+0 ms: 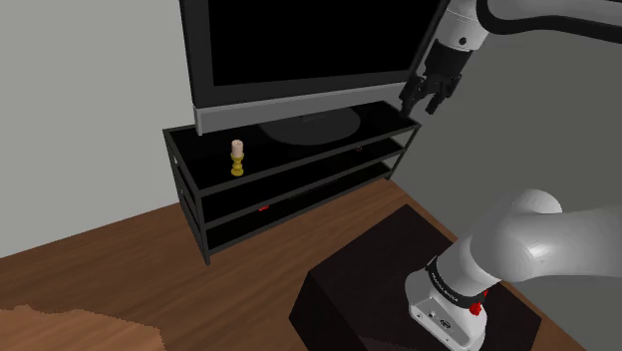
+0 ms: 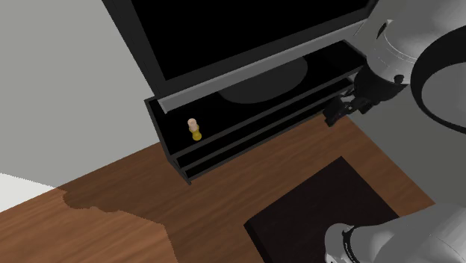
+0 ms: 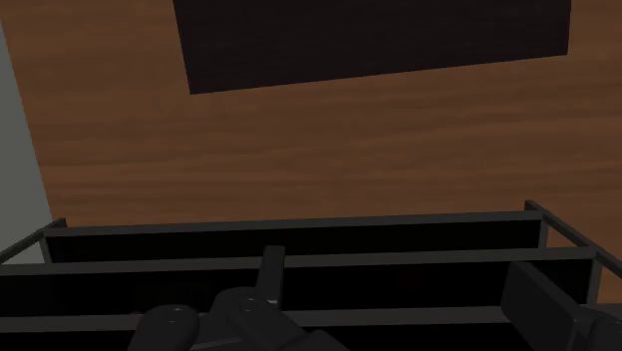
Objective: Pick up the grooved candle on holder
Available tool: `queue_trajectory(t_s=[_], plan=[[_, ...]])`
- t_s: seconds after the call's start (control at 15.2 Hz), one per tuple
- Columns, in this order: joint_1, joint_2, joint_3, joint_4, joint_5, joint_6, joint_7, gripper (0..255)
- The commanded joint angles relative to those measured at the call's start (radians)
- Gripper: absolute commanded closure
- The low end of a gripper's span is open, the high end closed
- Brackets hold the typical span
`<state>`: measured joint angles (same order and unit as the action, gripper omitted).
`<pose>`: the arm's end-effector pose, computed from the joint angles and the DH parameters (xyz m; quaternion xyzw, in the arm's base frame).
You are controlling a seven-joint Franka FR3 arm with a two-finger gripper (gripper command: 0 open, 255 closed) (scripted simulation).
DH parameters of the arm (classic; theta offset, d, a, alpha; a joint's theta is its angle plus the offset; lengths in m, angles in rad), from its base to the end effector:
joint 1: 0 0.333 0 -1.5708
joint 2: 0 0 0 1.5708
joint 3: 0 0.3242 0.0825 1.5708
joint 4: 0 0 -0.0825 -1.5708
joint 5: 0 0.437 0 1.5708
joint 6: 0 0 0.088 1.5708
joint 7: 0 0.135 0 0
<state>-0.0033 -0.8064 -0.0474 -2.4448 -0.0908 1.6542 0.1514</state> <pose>0.3540 -0.0313 0.5359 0.9955 -0.0903 0.0093 0.0277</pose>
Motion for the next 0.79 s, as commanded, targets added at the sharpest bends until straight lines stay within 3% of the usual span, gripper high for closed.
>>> queue_trajectory(t_s=[0.0, 0.73], plan=[[0.000, 0.000, 0.000, 0.000, 0.000, 0.000, 0.000, 0], [0.054, 0.325, 0.125, 0.053, 0.090, 0.269, 0.185, 0]])
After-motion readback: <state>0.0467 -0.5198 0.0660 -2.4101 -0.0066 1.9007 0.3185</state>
